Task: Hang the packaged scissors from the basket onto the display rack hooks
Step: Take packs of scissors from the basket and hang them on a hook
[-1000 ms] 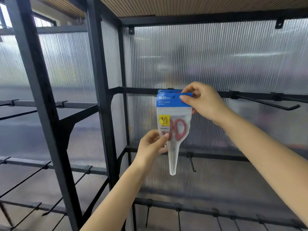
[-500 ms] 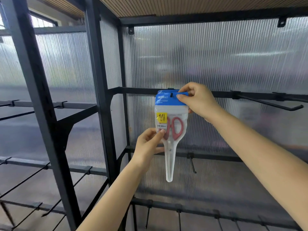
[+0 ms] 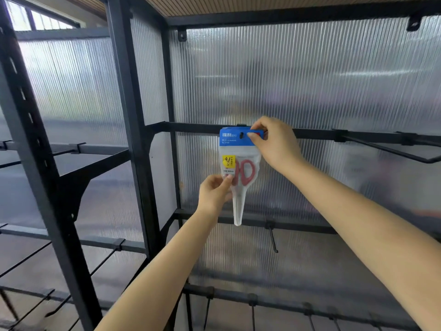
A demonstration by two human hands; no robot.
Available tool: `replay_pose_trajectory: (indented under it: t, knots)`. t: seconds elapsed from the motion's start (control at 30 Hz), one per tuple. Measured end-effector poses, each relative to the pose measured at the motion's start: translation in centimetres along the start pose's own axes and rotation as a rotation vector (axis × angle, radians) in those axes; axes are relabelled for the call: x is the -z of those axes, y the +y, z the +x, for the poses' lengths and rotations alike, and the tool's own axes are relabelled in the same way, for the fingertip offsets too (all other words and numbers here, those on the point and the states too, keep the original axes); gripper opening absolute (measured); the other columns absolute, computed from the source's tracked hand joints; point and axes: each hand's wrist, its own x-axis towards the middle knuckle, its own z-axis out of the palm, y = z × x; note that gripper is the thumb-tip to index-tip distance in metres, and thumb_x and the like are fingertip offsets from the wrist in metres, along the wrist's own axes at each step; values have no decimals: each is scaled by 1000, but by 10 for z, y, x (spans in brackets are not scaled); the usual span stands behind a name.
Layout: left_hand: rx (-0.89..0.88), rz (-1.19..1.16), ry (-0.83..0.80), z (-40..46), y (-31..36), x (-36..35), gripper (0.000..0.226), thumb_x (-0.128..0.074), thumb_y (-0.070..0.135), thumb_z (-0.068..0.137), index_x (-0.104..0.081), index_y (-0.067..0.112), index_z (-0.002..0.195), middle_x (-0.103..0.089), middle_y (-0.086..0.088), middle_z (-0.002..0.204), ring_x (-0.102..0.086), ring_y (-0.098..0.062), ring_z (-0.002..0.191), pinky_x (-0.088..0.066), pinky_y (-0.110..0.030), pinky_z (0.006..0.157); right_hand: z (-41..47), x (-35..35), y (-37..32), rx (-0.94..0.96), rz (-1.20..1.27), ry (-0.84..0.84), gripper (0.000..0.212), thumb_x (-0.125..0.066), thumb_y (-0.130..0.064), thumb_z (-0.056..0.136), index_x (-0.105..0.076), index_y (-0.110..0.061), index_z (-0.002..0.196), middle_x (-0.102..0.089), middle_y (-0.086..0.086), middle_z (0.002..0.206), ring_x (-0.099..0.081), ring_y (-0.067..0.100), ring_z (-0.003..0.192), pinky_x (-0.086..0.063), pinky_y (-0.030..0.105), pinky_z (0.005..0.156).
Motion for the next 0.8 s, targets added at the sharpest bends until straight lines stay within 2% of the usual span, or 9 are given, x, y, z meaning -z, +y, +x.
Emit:
replay_pose_trajectory:
  t: [0.17,0.3,0.37,0.43,0.5,0.57,0.67,0.73,0.8]
  knots:
    - [-12,161,100,22,-1,-3,15,-62,23,90,-56,18,77,-66,-9,90,-66,-29,93,-54,-45,87,7,-8,7,19,-97,-9,14,-55,-23,93,-60,-11,100,-56,0,101,-48,10,84,-34,25,70]
    - [12,208,142,31,-3,-5,14,-62,26,90,-56,19,80,-66,-5,90,-65,-25,89,-54,-40,84,8,-9,7,27,-151,-22,16,-53,-21,94,-59,-10,104,-56,3,105,-51,14,89,-34,26,69]
    - [10,292,187,30,-3,-6,18,-64,31,88,-55,15,91,-64,-4,95,-63,-22,88,-52,-36,80,3,-8,6,49,-176,-25,19,-51,-20,95,-58,-8,108,-55,5,108,-53,18,96,-36,26,71]
    - [-54,476,273,23,-2,-5,28,-63,34,88,-53,12,103,-58,-1,98,-56,-16,86,-45,-29,74,-5,-5,5,88,-225,-30,26,-50,-20,95,-56,-7,117,-54,7,112,-52,21,104,-42,29,77]
    - [-239,670,306,11,-1,-1,27,-59,32,90,-53,10,104,-51,2,98,-50,-12,83,-36,-26,69,-17,-2,3,116,-301,-26,34,-52,-19,94,-53,-4,124,-53,11,120,-50,26,112,-44,35,89]
    - [-503,810,227,-2,-1,2,21,-58,25,90,-56,6,98,-51,0,94,-50,-16,82,-33,-26,66,-34,2,2,120,-366,15,40,-54,-17,92,-52,1,127,-52,16,129,-49,32,119,-40,41,99]
    - [-832,940,41,-18,-4,-4,20,-54,20,85,-59,1,87,-60,-12,85,-57,-29,75,-39,-29,60,-65,8,2,67,-431,32,42,-56,-18,90,-53,1,127,-51,19,134,-50,35,122,-39,46,101]
    - [-938,977,-117,-33,-8,-14,28,-47,25,84,-60,0,85,-61,-14,80,-59,-32,71,-47,-33,58,-96,16,5,21,-499,20,41,-51,-22,89,-57,2,123,-55,20,130,-55,35,116,-43,47,97]
    - [-960,981,-278,-53,-15,-30,33,-44,27,84,-62,0,89,-64,-16,85,-62,-35,77,-52,-39,63,-133,28,10,-79,-554,-15,43,-46,-25,91,-56,2,123,-55,20,130,-55,34,117,-43,46,97]
